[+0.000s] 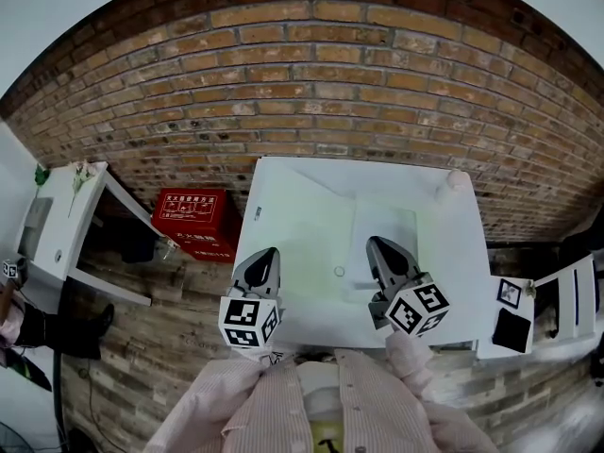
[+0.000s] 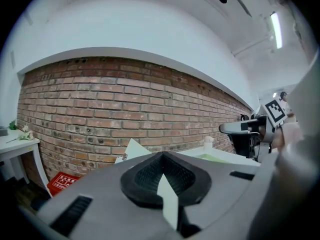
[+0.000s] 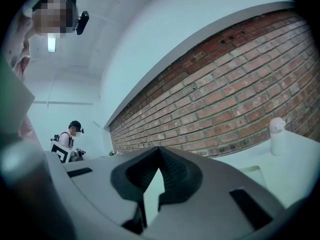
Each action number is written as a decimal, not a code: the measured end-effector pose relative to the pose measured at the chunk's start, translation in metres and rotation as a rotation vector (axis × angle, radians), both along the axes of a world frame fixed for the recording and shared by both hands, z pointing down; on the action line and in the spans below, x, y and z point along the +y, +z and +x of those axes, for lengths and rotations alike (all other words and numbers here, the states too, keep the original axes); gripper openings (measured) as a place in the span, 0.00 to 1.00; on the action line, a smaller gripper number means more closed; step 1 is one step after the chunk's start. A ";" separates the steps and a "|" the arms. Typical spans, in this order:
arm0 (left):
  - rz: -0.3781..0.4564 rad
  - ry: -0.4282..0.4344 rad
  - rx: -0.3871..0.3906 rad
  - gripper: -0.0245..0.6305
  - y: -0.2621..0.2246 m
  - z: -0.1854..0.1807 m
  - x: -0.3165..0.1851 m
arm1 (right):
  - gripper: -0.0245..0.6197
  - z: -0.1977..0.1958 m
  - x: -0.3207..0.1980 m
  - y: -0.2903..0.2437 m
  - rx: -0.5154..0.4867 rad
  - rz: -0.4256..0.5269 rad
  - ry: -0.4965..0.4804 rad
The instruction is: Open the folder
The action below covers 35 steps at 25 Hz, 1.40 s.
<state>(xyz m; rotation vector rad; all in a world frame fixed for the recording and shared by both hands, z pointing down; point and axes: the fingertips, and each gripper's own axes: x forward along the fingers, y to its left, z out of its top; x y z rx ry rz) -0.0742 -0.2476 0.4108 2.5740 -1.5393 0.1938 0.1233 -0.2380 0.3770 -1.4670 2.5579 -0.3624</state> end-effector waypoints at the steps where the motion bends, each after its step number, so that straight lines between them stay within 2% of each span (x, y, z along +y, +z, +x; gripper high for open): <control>1: 0.009 -0.002 -0.001 0.03 -0.003 0.000 0.000 | 0.05 0.003 0.000 -0.002 0.003 0.006 0.006; 13: 0.095 -0.050 -0.009 0.03 -0.025 -0.013 0.007 | 0.04 0.018 0.007 -0.014 0.022 0.060 0.042; 26: 0.134 -0.065 -0.037 0.03 -0.036 -0.016 0.018 | 0.04 0.032 0.017 -0.016 0.070 0.079 0.121; 35: 0.131 -0.076 -0.032 0.03 -0.036 -0.017 0.026 | 0.04 0.034 0.023 -0.013 0.067 0.072 0.127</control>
